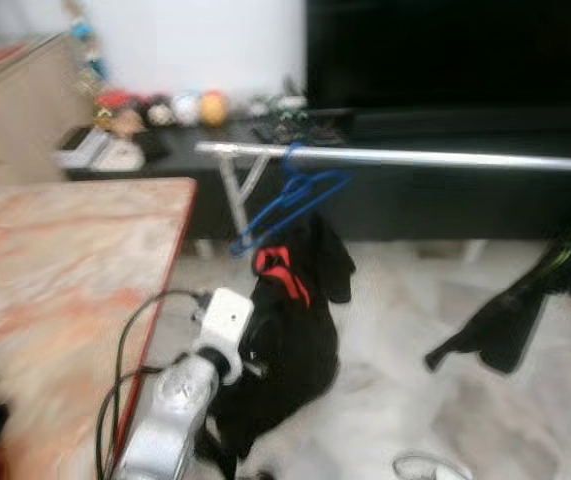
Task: Hang hanger
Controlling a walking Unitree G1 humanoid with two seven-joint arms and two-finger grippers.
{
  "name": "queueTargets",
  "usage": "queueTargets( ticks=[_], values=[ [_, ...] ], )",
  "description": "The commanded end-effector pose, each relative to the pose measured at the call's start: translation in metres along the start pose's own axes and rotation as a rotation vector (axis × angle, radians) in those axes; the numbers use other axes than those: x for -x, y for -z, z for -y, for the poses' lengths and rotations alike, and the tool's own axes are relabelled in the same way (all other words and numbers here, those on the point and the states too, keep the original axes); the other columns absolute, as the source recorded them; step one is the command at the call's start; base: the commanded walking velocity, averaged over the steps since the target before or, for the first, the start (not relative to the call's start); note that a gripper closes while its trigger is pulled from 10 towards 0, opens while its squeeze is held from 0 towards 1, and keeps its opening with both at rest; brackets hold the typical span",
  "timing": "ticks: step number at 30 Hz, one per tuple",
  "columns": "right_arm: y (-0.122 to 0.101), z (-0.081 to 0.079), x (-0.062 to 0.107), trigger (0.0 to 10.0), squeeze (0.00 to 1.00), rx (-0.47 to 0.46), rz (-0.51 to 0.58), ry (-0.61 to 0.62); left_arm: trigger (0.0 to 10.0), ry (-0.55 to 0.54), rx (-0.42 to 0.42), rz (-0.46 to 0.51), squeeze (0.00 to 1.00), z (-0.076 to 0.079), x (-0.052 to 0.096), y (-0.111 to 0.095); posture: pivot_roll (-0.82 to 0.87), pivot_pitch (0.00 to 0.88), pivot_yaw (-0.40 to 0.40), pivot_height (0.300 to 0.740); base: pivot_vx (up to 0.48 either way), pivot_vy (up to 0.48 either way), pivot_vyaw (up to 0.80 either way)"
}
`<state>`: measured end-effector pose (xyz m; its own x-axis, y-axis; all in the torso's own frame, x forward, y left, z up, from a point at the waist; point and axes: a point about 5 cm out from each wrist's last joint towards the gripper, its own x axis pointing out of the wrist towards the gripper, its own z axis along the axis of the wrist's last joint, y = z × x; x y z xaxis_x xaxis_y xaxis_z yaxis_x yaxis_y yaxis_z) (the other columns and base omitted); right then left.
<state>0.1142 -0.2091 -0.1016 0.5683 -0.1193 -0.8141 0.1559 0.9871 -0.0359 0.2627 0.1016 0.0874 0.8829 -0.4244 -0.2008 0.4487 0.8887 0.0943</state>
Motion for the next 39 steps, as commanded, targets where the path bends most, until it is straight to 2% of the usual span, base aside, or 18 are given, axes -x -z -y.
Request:
queueTargets(
  ticks=[1, 5, 22, 39],
  values=[
    [0.0017, -0.0046, 0.0002, 10.0, 0.0, -0.002, -0.003, -0.009, 10.0, 0.002, -0.016, 0.052, 0.0, -0.0021, -0.0029, -0.0139, 0.06, 0.0, 0.042, 0.74, -0.27, 0.0, 0.46],
    [0.0018, -0.0047, 0.0003, 10.0, 0.0, -0.004, -0.003, -0.009, 10.0, 0.003, -0.015, 0.052, 0.0, -0.0019, -0.0028, -0.0139, 0.07, 0.0, 0.041, 0.74, -0.272, 0.0, 0.45],
    [0.0025, -0.0048, 0.0006, 10.0, 0.0, -0.039, 0.0, 0.0, 10.0, 0.02, -0.011, 0.049, 0.0, 0.0005, -0.0021, -0.013, 0.07, 0.0, 0.041, 0.74, -0.27, 0.0, 0.0],
    [0.0019, -0.0046, 0.0004, 10.0, 0.0, -0.035, 0.002, 0.001, 10.0, 0.028, -0.009, 0.048, 0.0, 0.0016, -0.0022, -0.0141, 0.07, 0.0, 0.041, 0.74, -0.271, 0.0, 0.0]
  ],
)
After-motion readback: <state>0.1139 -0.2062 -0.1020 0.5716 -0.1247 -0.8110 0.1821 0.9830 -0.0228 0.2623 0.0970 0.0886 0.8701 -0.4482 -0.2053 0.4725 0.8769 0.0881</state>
